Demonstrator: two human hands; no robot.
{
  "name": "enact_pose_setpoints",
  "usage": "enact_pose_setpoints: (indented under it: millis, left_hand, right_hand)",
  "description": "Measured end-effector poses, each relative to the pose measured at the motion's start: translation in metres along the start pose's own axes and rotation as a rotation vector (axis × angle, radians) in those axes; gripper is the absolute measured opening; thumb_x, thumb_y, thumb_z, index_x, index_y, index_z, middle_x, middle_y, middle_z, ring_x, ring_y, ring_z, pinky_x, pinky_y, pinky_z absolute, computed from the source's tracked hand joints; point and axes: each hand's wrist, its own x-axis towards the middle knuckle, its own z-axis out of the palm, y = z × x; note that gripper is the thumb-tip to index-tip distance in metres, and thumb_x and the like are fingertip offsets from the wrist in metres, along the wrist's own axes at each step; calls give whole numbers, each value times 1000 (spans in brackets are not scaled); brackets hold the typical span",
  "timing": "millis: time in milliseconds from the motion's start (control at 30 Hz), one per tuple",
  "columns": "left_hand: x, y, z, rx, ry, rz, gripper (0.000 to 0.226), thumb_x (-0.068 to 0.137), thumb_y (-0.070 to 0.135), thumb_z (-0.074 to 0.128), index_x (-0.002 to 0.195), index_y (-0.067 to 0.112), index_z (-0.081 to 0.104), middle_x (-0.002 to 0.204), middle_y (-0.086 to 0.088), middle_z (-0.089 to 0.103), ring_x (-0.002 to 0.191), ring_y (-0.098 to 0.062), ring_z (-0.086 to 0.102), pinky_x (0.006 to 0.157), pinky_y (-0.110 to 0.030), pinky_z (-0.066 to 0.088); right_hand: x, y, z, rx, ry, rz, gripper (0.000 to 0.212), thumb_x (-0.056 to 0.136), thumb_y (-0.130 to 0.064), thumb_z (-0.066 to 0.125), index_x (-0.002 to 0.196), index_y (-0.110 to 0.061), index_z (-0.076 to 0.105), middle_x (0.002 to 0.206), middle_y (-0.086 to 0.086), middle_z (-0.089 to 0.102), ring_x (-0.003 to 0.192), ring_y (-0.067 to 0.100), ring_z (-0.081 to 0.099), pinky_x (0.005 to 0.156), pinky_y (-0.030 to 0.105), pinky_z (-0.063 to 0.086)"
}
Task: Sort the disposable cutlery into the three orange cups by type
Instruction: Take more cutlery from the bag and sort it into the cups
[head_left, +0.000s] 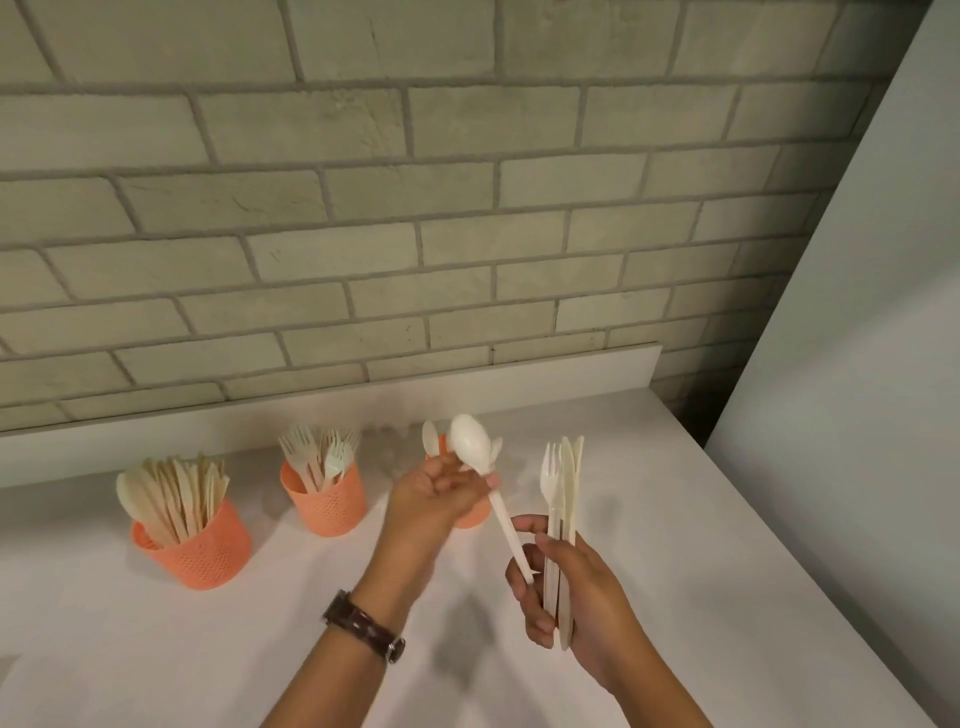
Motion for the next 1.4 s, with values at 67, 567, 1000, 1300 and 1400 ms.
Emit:
enact_pose_setpoints:
  millis: [67,567,1000,1300,1400]
  left_hand:
    - [19,8,-10,-21,146,58,16,72,2,74,83,10,67,60,9,68,48,5,56,52,-7,44]
    - [73,-36,-14,423,373,150,49,69,19,80,113,12,59,111,-1,58,82,-17,56,71,-20,45]
    - [-55,-33,6,370,166,166,23,67,21,81,72,39,69,86,22,65,69,1,52,62,-7,39]
    - [-70,-11,-42,100,243,61,6,74,10,73,69,12,75,63,0,70,59,-9,59,65,-16,47]
    - [-73,-5,-68,83,368,60,14,74,16,74,66,4,70,58,-3,58,58,-11,50,65,-21,46]
  right_hand:
    - [2,3,-7,-91,49,-31,26,100,-18,32,111,-9,54,60,11,57,33,21,40,39,23,38]
    - [6,4,-11,-214,201,-20,17,98,-19,46,107,-15,59,47,4,43,31,15,29,36,18,29]
    - [19,30,18,-747,190,-185,23,92,-11,53,83,-24,35,70,-6,63,69,1,67,54,25,52]
    - [29,38,49,-702,2,-188,31,85,-31,65,93,-24,36,82,0,53,52,9,51,45,20,41]
    - [33,48,50,-759,-29,-267,46,78,-60,53,90,-18,37,63,-9,43,45,5,35,46,21,33]
